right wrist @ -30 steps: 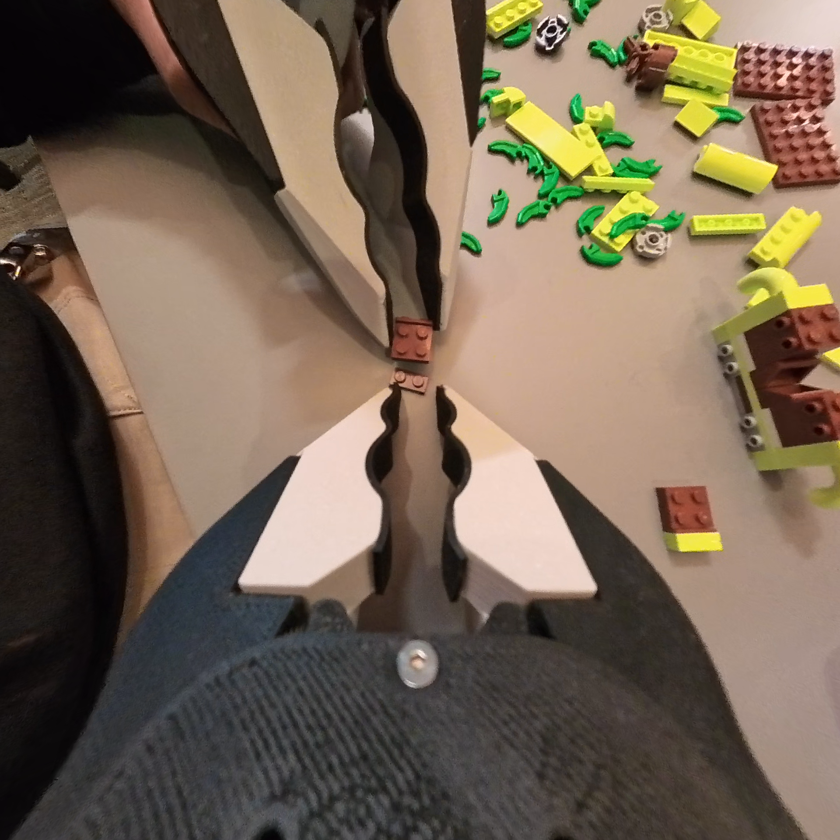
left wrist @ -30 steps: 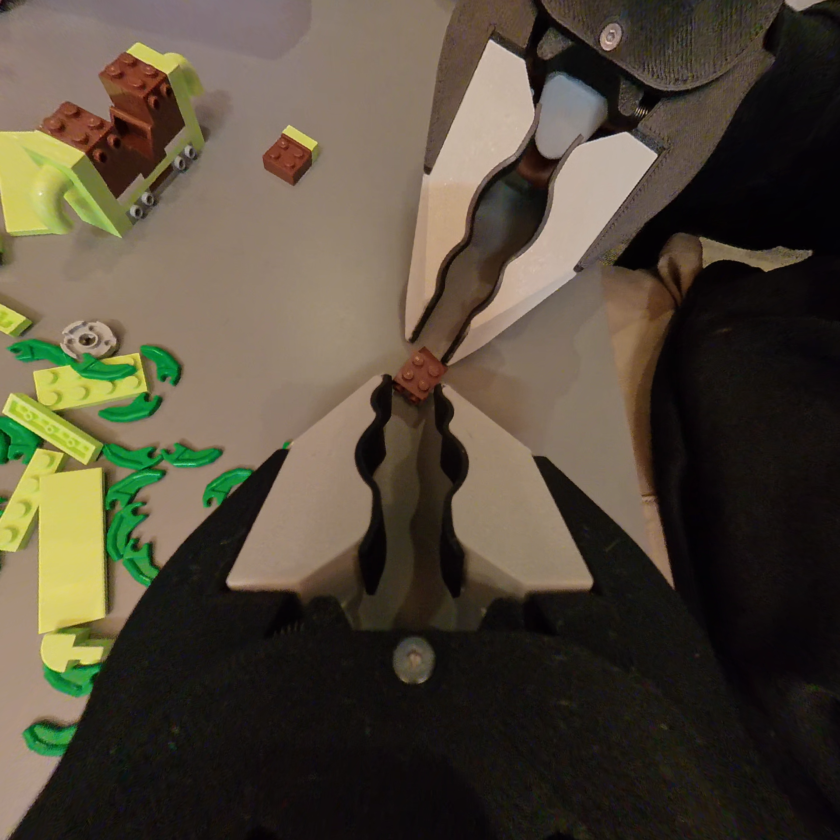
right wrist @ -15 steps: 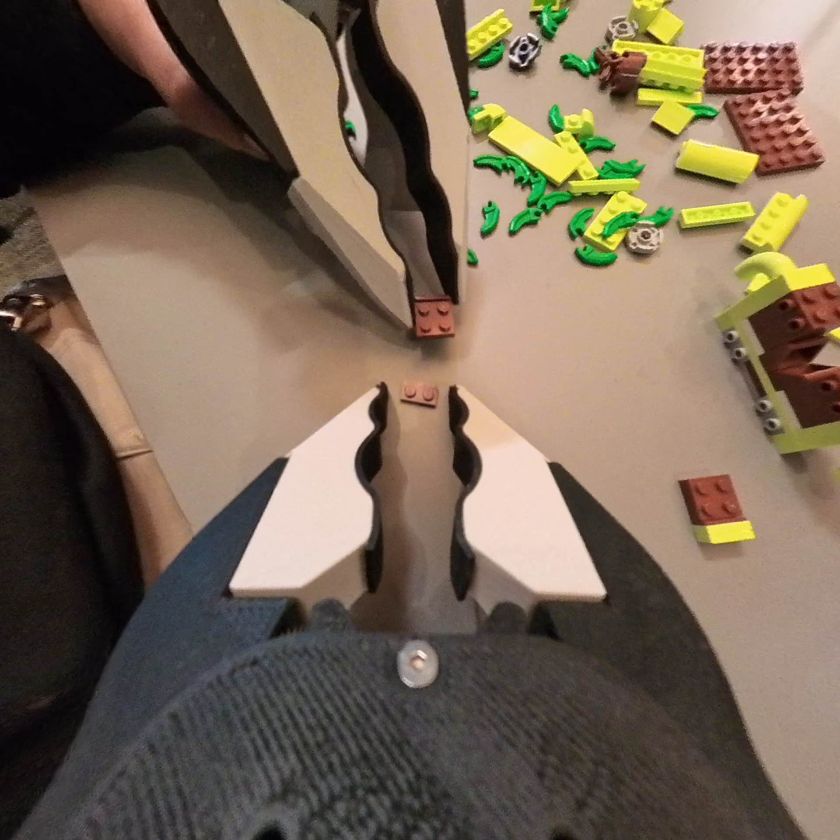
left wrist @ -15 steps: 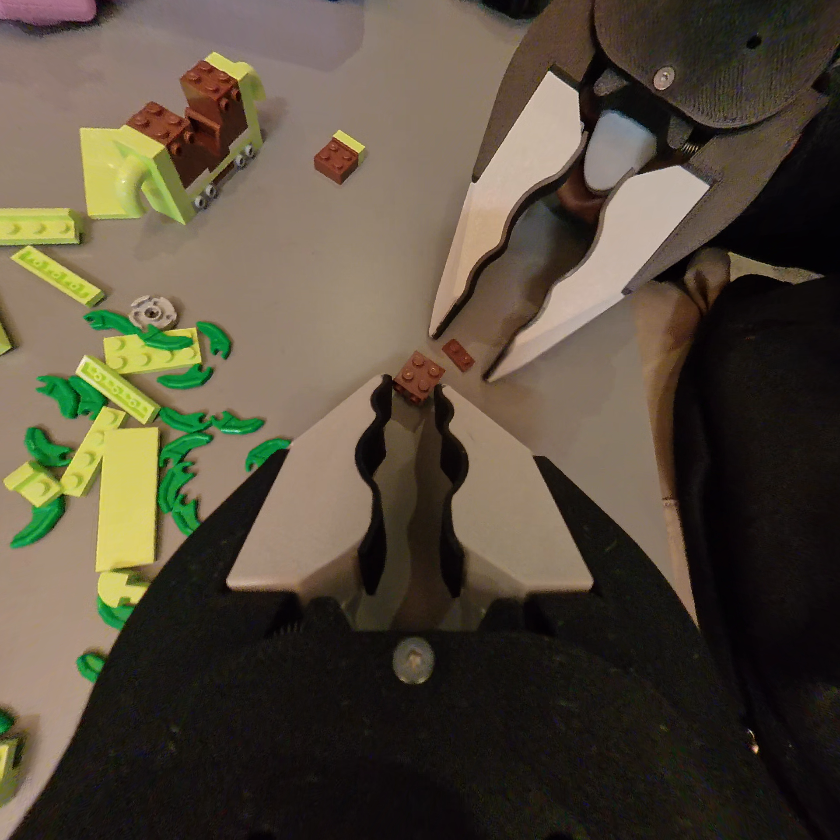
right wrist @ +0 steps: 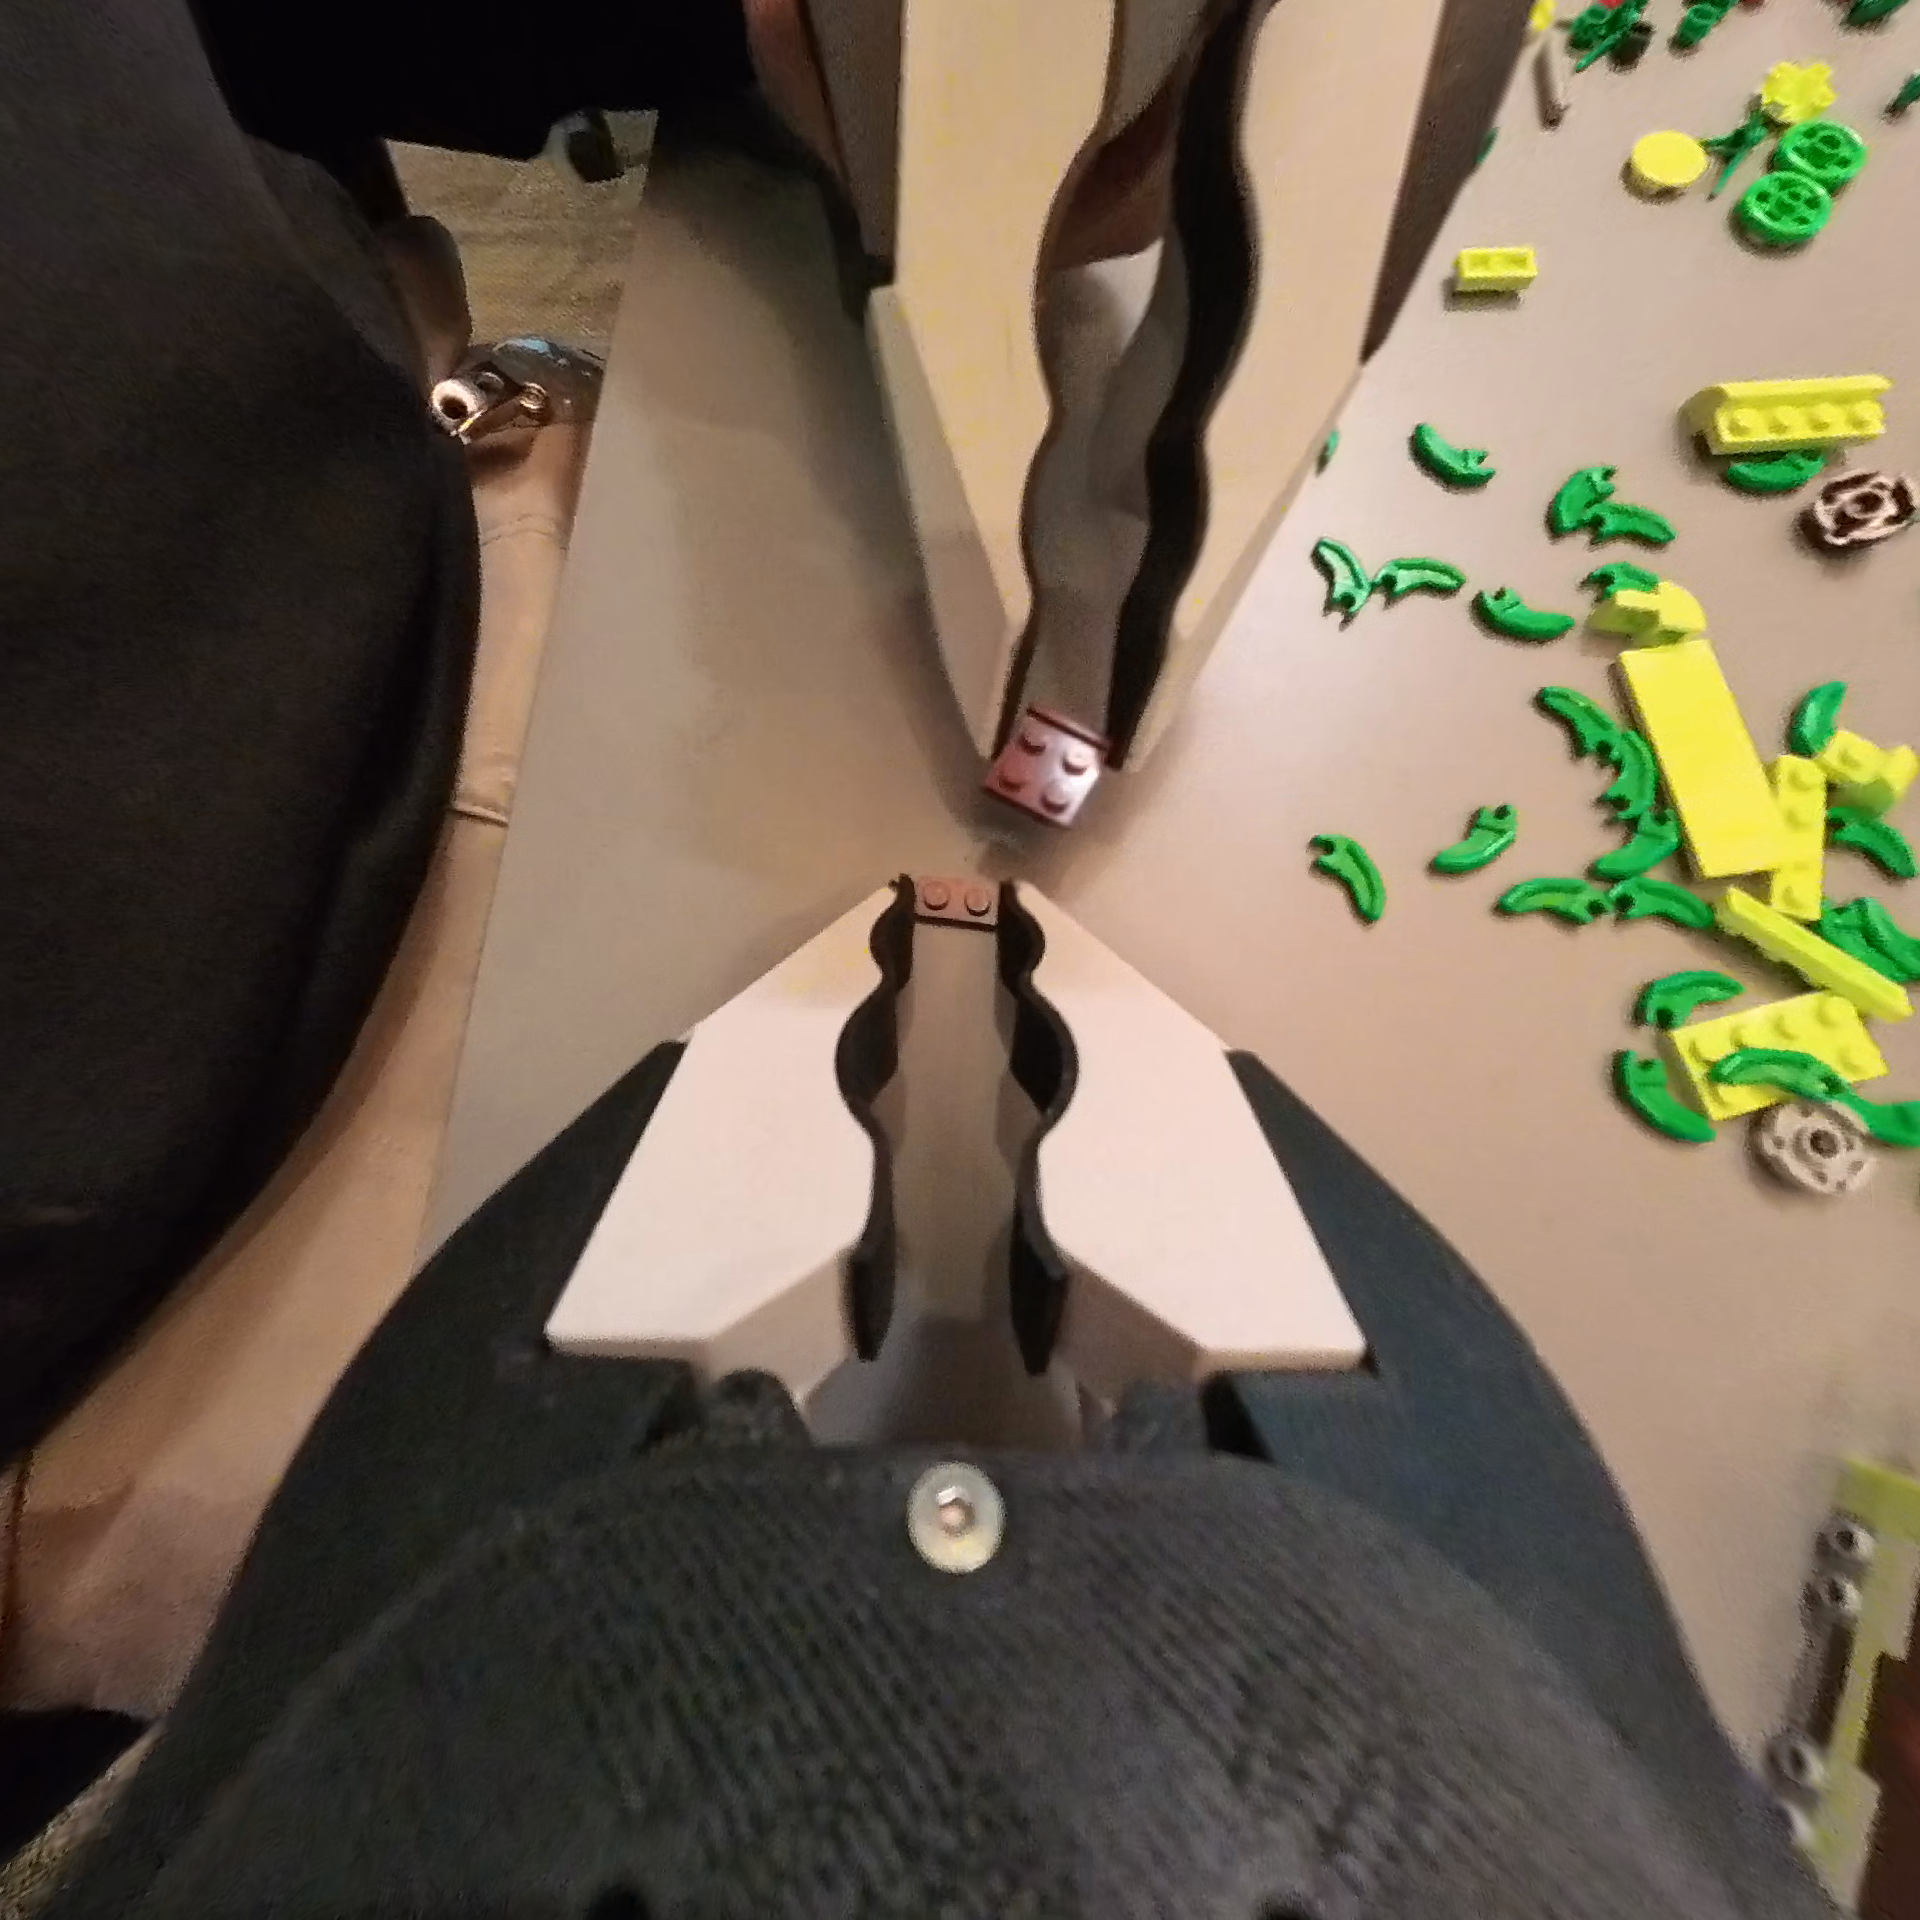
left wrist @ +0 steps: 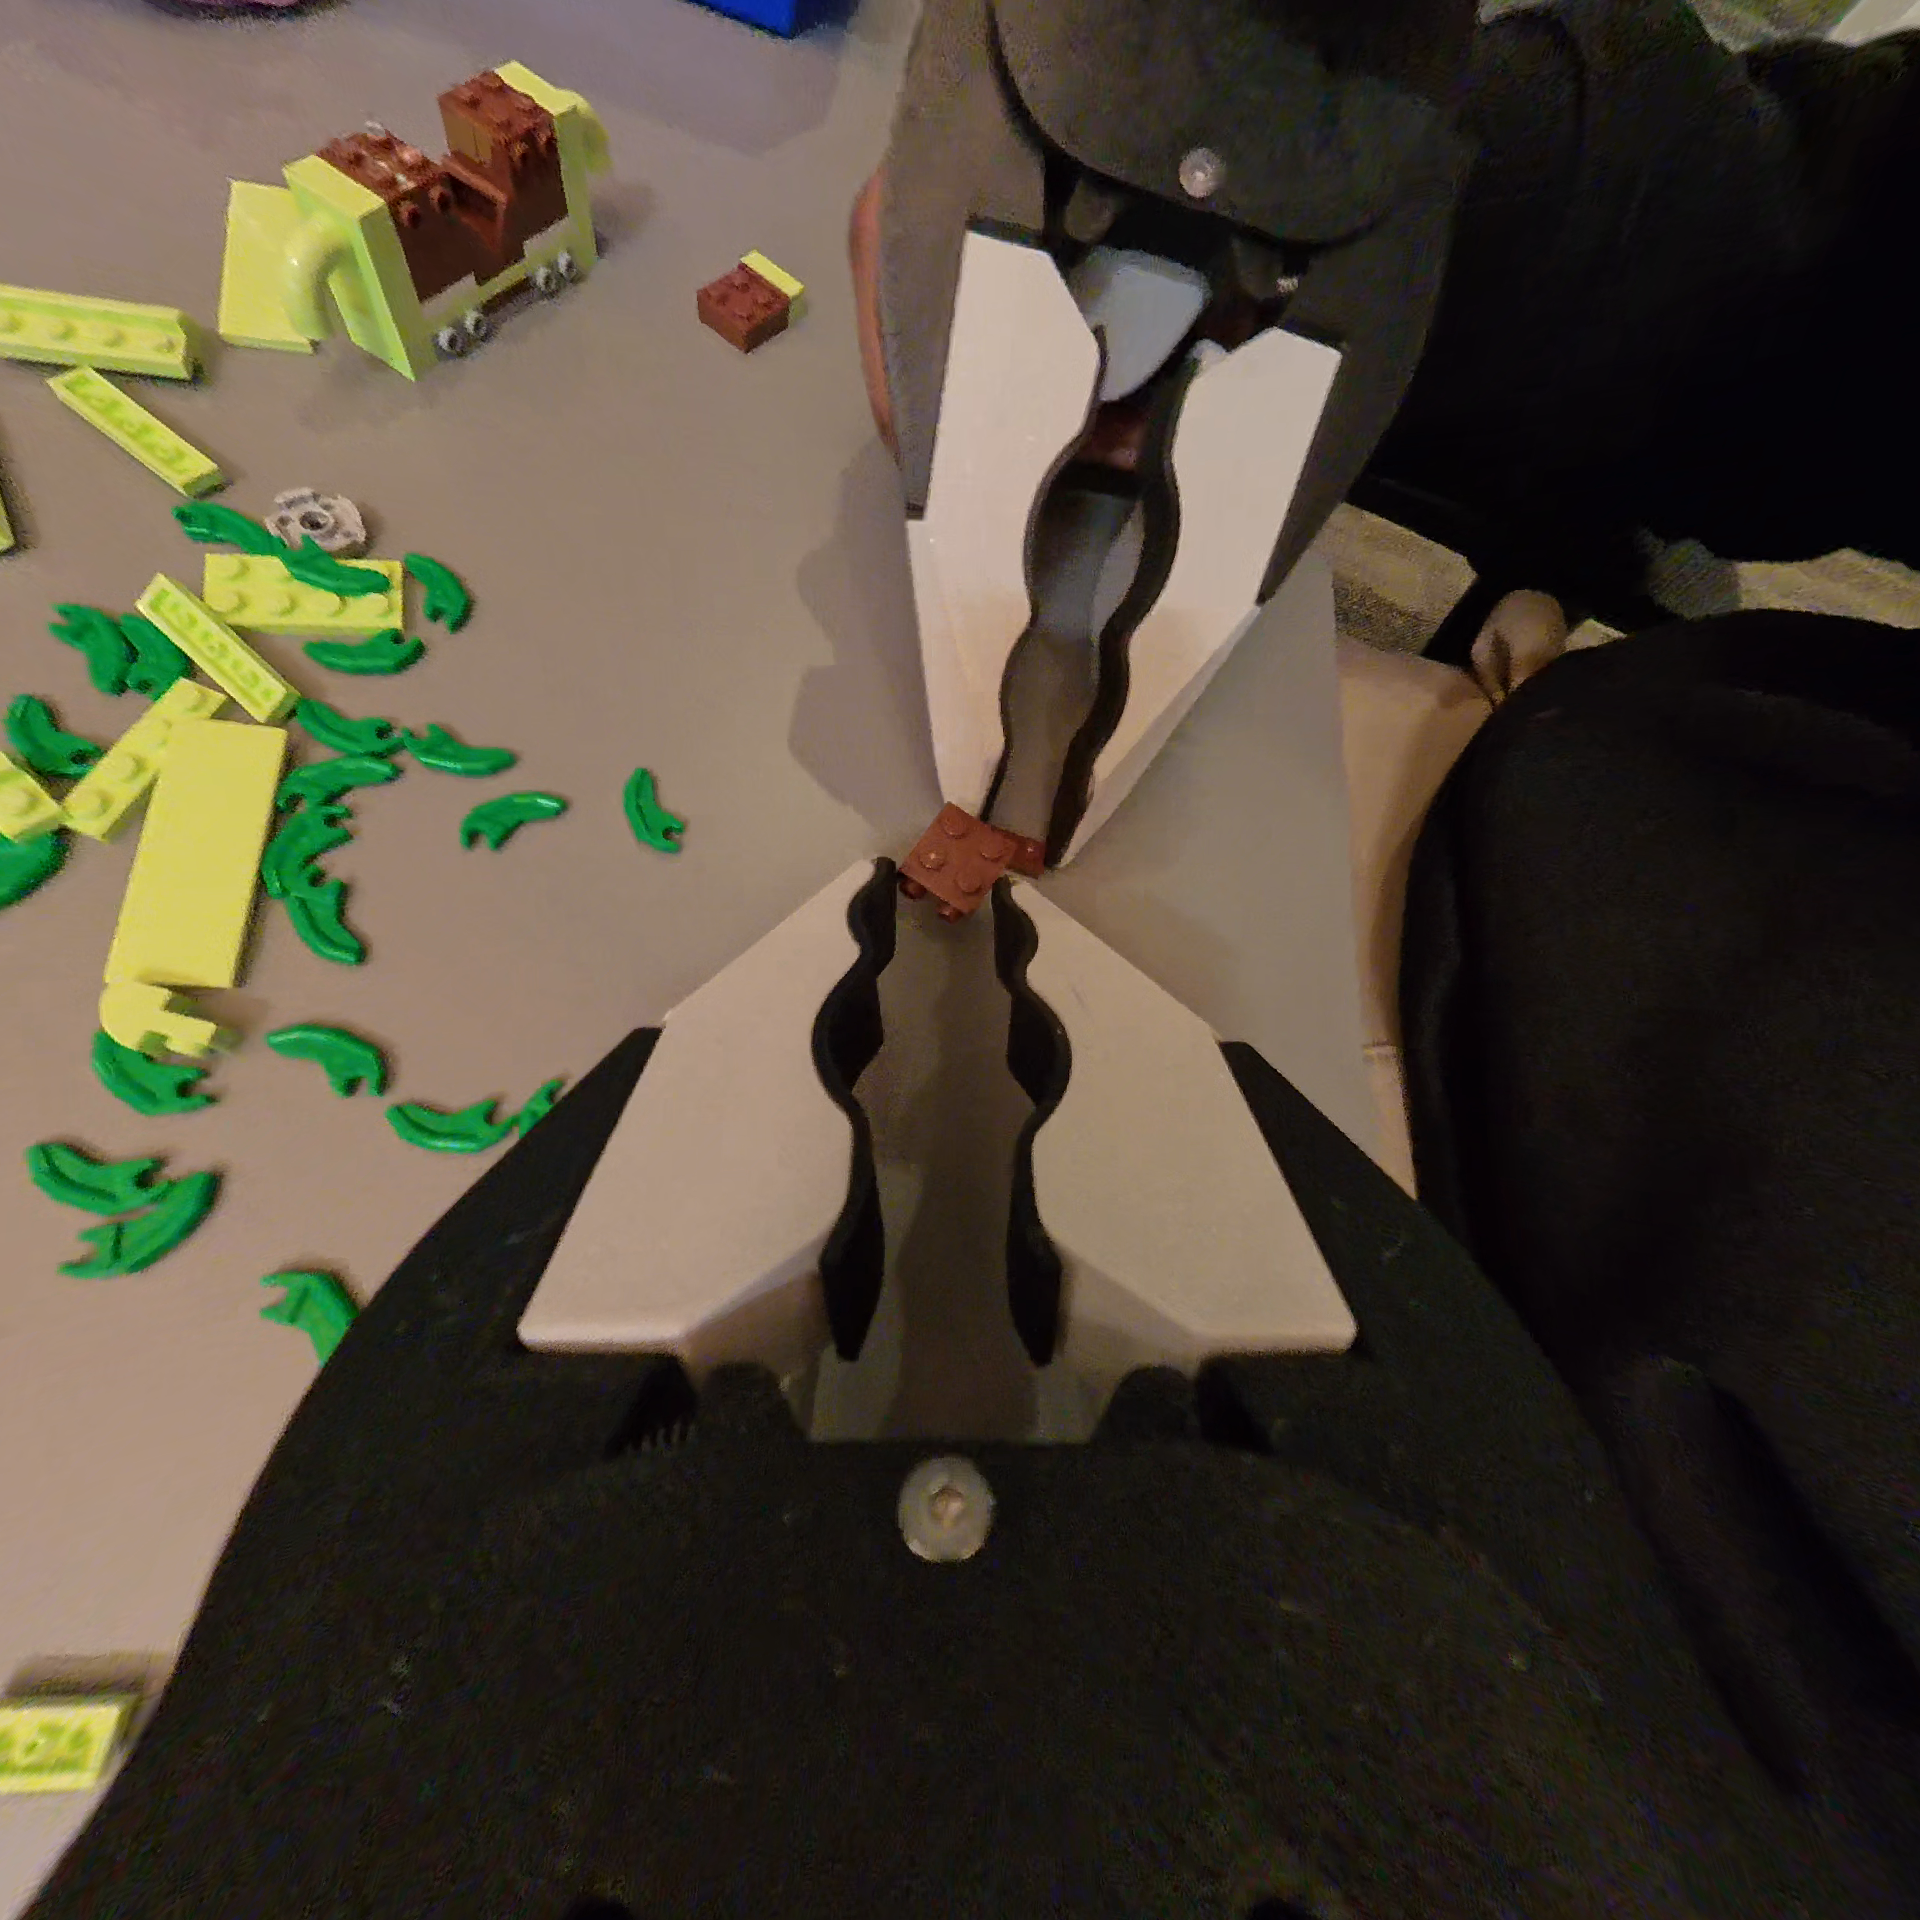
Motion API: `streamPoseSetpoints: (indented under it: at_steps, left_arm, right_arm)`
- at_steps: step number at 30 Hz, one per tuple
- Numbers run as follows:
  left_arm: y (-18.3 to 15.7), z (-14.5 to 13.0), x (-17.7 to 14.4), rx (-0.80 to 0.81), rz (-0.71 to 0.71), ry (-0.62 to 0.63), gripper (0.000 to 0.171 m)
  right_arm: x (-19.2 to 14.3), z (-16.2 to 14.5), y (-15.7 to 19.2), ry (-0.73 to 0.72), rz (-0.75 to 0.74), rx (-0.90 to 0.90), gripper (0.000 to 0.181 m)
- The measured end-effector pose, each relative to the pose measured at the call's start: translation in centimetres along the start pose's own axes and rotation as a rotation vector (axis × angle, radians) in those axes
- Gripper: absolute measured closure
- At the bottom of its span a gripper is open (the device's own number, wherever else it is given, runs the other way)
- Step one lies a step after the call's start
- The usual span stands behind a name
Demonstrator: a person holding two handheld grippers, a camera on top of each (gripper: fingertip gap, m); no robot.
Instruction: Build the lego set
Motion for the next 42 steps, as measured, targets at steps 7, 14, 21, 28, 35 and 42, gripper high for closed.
streamPoseSetpoints:
  at_steps: [7, 14, 21, 28, 35, 42]
  left_arm:
    - [-1.0, -0.3, 0.3, -0.016, 0.036, 0.032, 0.156]
    - [-2.2, -0.2, 1.2, 0.008, 0.109, 0.070, 0.156]
    - [-2.8, -0.2, 1.7, 0.020, 0.131, 0.097, 0.155]
    - [-2.9, -0.2, 1.7, 0.029, 0.126, 0.095, 0.151]
    - [-3.0, -0.1, 1.6, 0.036, 0.130, 0.080, 0.153]
    - [-2.9, -0.2, 1.8, 0.034, 0.138, 0.096, 0.155]
  right_arm:
    - [-0.7, -0.5, 0.3, -0.076, -0.053, 0.054, 0.148]
    - [-1.0, -1.1, 1.9, -0.110, -0.188, 0.111, 0.153]
    - [-0.4, -1.1, 2.3, -0.064, -0.222, 0.116, 0.154]
    - [-0.4, -1.0, 2.4, -0.077, -0.232, 0.128, 0.155]
    - [-0.2, -1.0, 2.5, -0.073, -0.232, 0.132, 0.156]
    - [-0.2, -1.0, 2.4, -0.071, -0.226, 0.136, 0.156]
Point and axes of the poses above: each gripper's, where its closed fingertips meet, x out along the fingers, z out of its top, y = z × x across the jaws, the point moved 10 cm from there along -x, back along the fingers, and after that the axes turned 10 degrees about z, right-handed, at the moved point
